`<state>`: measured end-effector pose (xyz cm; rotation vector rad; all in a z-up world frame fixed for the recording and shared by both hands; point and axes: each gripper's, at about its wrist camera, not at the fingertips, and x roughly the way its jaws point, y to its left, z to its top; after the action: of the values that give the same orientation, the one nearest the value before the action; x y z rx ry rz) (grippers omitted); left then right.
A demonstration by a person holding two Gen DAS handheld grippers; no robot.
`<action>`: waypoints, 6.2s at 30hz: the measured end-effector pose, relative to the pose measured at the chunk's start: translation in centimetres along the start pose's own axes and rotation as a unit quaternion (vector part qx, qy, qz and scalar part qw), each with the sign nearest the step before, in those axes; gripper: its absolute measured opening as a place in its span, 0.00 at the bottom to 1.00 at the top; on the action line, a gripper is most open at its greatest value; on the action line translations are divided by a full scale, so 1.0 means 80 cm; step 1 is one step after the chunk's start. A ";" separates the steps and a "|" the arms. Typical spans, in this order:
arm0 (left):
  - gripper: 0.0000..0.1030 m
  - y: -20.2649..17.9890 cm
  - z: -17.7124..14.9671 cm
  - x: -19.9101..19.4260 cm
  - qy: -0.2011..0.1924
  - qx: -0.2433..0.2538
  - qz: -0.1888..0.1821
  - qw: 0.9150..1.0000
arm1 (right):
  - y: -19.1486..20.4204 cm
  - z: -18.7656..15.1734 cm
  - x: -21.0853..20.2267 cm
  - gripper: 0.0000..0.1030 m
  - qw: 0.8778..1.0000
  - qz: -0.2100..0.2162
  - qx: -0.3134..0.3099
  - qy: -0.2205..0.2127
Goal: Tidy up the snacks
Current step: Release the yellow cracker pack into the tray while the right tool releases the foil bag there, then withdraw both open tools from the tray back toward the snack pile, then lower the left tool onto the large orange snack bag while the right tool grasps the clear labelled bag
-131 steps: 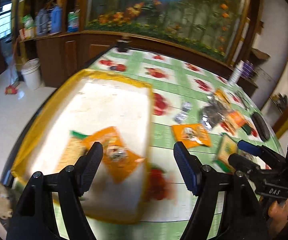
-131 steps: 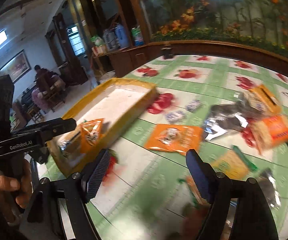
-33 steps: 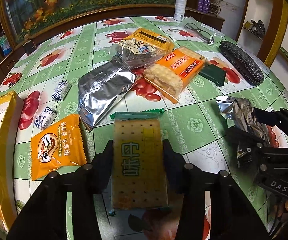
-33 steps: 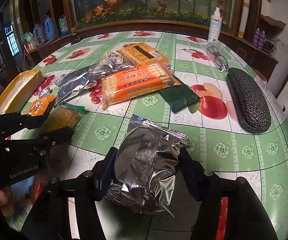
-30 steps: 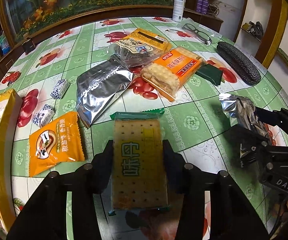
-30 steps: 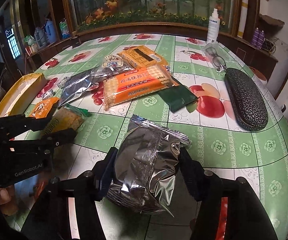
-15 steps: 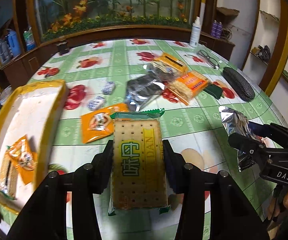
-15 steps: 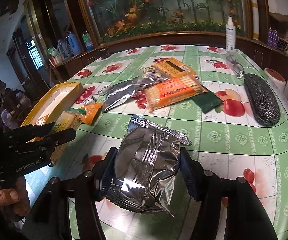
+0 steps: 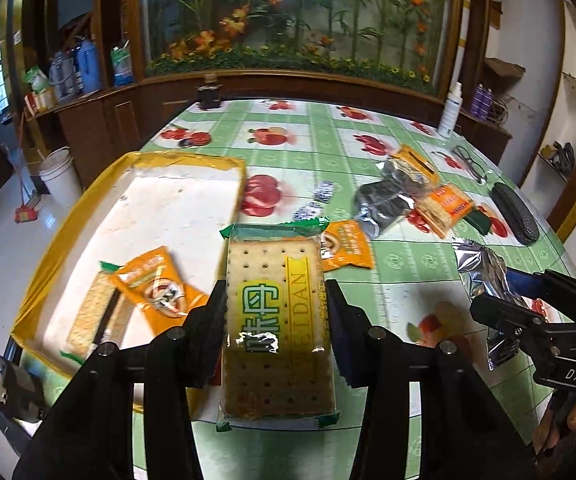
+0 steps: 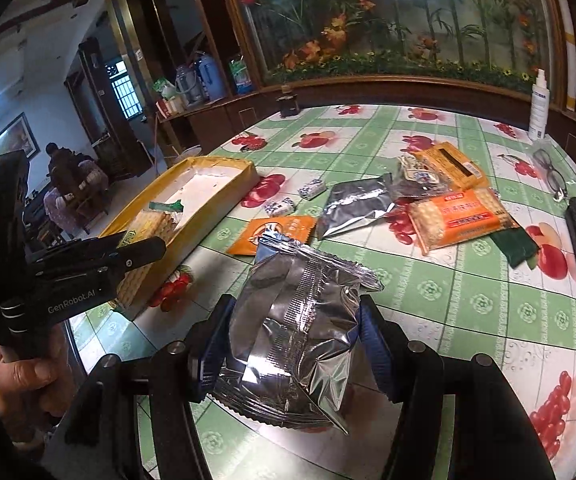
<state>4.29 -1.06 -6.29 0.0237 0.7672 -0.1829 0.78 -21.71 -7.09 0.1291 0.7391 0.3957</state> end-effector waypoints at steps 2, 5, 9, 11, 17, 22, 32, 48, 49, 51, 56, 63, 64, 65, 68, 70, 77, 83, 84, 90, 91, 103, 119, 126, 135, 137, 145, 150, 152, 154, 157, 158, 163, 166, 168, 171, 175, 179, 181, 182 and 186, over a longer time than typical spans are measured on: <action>0.43 0.014 -0.001 -0.002 -0.002 -0.011 0.007 1.000 | 0.012 0.005 0.007 0.60 1.000 0.009 -0.008 0.003; 0.43 0.036 -0.004 -0.004 -0.003 -0.029 0.014 0.999 | 0.030 0.012 0.019 0.60 1.000 0.023 -0.018 0.006; 0.43 0.061 -0.006 -0.008 -0.006 -0.043 0.024 0.999 | 0.050 0.021 0.035 0.60 0.999 0.044 -0.024 0.010; 0.43 0.071 -0.007 -0.010 -0.008 -0.050 0.030 0.998 | 0.060 0.025 0.043 0.60 0.998 0.050 -0.030 0.013; 0.43 0.112 -0.008 -0.008 -0.007 -0.077 0.053 0.996 | 0.092 0.044 0.076 0.60 0.996 0.081 -0.038 0.019; 0.43 0.141 -0.007 0.000 0.000 -0.094 0.068 0.993 | 0.128 0.070 0.115 0.60 0.993 0.097 -0.061 0.023; 0.43 0.169 0.011 0.041 0.023 -0.106 0.068 0.992 | 0.178 0.114 0.196 0.60 0.990 0.110 -0.085 0.035; 0.43 0.199 0.007 0.077 0.054 -0.132 0.083 0.986 | 0.187 0.122 0.269 0.60 0.989 0.104 -0.085 0.067; 0.43 0.199 0.007 0.078 0.056 -0.132 0.084 0.986 | 0.187 0.121 0.270 0.60 0.989 0.104 -0.085 0.067; 0.43 0.199 0.006 0.080 0.059 -0.130 0.090 0.986 | 0.187 0.119 0.272 0.61 0.989 0.098 -0.087 0.069; 0.46 0.200 0.006 0.078 0.060 -0.131 0.100 0.984 | 0.186 0.121 0.270 0.63 0.990 0.099 -0.080 0.066; 0.70 0.204 0.010 0.065 0.045 -0.141 0.099 0.984 | 0.169 0.124 0.252 0.67 0.992 0.098 -0.061 0.056; 0.71 0.203 0.011 0.063 0.044 -0.139 0.099 0.984 | 0.166 0.125 0.245 0.67 0.992 0.100 -0.057 0.052; 0.71 0.200 0.013 0.061 0.042 -0.137 0.097 0.985 | 0.163 0.126 0.238 0.67 0.992 0.101 -0.056 0.047; 0.71 0.187 0.020 0.053 0.034 -0.130 0.087 0.987 | 0.149 0.125 0.210 0.74 0.994 0.095 -0.055 0.030; 0.71 0.174 0.025 0.048 0.026 -0.122 0.075 0.989 | 0.133 0.120 0.192 0.75 0.995 0.087 -0.049 0.021; 0.71 0.106 0.039 0.039 0.004 -0.063 0.019 0.998 | 0.060 0.095 0.138 0.84 0.999 0.043 -0.001 0.008; 0.71 0.054 0.038 0.040 0.015 -0.030 -0.002 0.999 | 0.003 0.070 0.100 0.84 0.999 0.019 0.033 0.007; 0.71 0.046 0.038 0.039 0.016 -0.025 -0.002 1.000 | -0.005 0.064 0.092 0.84 0.999 0.013 0.036 0.006; 0.71 -0.001 0.034 0.038 0.020 0.008 -0.015 1.000 | -0.055 0.037 0.043 0.84 0.998 -0.022 0.055 -0.011; 0.71 -0.007 0.034 0.039 0.022 0.014 -0.017 1.000 | -0.064 0.034 0.035 0.84 0.998 -0.030 0.059 -0.014; 0.72 -0.064 0.033 0.073 0.061 0.057 -0.046 0.995 | -0.139 0.008 -0.005 0.85 0.992 -0.073 0.101 -0.023; 0.71 -0.059 0.041 0.131 0.094 0.015 -0.059 0.994 | -0.155 0.036 0.041 0.85 0.993 -0.055 0.105 -0.008; 0.72 -0.050 0.062 0.161 0.093 -0.005 -0.046 0.995 | -0.112 0.080 0.088 0.82 0.998 0.013 0.060 -0.013; 0.71 -0.046 0.079 0.190 0.106 0.003 -0.053 0.993 | -0.146 0.111 0.116 0.81 0.997 -0.035 0.071 -0.015; 0.71 -0.048 0.083 0.198 0.107 0.009 -0.050 0.993 | -0.164 0.117 0.119 0.81 0.996 -0.035 0.084 -0.015; 0.71 -0.051 0.091 0.218 0.105 0.023 -0.037 0.994 | -0.183 0.141 0.157 0.71 0.995 -0.039 0.085 0.021; 0.71 -0.051 0.090 0.222 0.095 0.053 -0.021 0.994 | -0.184 0.143 0.172 0.71 0.995 -0.053 0.077 0.037; 0.71 -0.047 0.093 0.224 0.098 0.052 -0.028 0.993 | -0.190 0.145 0.176 0.73 0.994 -0.058 0.081 0.036; 0.71 -0.047 0.096 0.227 0.101 0.060 -0.024 0.993 | -0.199 0.148 0.183 0.73 0.994 -0.053 0.092 0.042; 0.67 -0.049 0.098 0.229 0.103 0.065 -0.027 0.992 | -0.203 0.151 0.197 0.71 0.993 -0.051 0.086 0.058; 0.59 -0.049 0.098 0.228 0.101 0.066 -0.030 0.992 | -0.201 0.151 0.199 0.69 0.994 -0.051 0.082 0.058; 0.17 -0.050 0.097 0.221 0.103 0.074 -0.051 0.991 | -0.198 0.148 0.194 0.60 0.994 -0.047 0.080 0.053; 0.17 -0.053 0.091 0.215 0.100 0.084 -0.052 0.990 | -0.199 0.147 0.191 0.57 0.994 -0.046 0.083 0.048; 0.17 -0.052 0.088 0.211 0.096 0.078 -0.060 0.990 | -0.201 0.146 0.186 0.54 0.994 -0.046 0.088 0.040; 0.17 -0.044 0.086 0.207 0.095 0.060 -0.071 0.991 | -0.206 0.144 0.178 0.49 0.994 -0.042 0.097 0.031; 0.17 -0.036 0.086 0.196 0.084 0.044 -0.074 0.993 | -0.209 0.140 0.171 0.46 0.994 -0.034 0.104 0.026; 0.17 -0.028 0.091 0.177 0.065 0.027 -0.097 0.993 | -0.208 0.136 0.158 0.45 0.993 -0.028 0.110 0.014; 0.17 -0.026 0.093 0.169 0.059 0.023 -0.100 0.993 | -0.206 0.134 0.149 0.45 0.994 -0.024 0.110 0.006; 0.17 -0.025 0.095 0.166 0.055 0.022 -0.101 0.993 | -0.204 0.133 0.144 0.44 0.994 -0.023 0.111 0.001; 0.17 -0.025 0.098 0.152 0.046 0.023 -0.101 0.994 | -0.197 0.132 0.121 0.38 0.994 -0.018 0.110 -0.019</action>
<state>17.87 -5.58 -8.97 -0.0013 0.8564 -0.3946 19.19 -32.10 -9.37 0.3293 0.7446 0.2760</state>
